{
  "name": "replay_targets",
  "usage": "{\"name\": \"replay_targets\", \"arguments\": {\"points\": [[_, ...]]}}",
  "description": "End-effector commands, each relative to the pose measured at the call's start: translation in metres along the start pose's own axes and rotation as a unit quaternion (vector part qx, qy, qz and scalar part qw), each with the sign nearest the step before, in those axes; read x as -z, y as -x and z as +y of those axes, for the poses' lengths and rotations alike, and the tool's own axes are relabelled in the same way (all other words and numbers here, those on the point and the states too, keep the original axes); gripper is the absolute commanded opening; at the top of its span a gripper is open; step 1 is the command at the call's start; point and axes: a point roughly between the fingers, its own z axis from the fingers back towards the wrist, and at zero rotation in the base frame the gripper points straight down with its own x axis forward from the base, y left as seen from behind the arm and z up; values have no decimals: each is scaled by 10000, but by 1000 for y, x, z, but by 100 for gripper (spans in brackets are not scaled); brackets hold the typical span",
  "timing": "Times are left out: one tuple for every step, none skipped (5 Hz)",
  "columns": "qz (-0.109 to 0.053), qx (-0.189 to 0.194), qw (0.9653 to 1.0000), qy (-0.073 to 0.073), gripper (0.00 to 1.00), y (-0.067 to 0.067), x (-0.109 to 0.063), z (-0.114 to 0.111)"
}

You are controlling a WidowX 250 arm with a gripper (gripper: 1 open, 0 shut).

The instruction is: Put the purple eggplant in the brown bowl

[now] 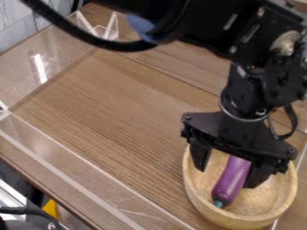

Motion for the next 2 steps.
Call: {"name": "replay_targets", "arguments": {"points": [[-126,22,9999,59,100,-8,5,3],[-143,133,9998,66,100,-7,2,6]]}}
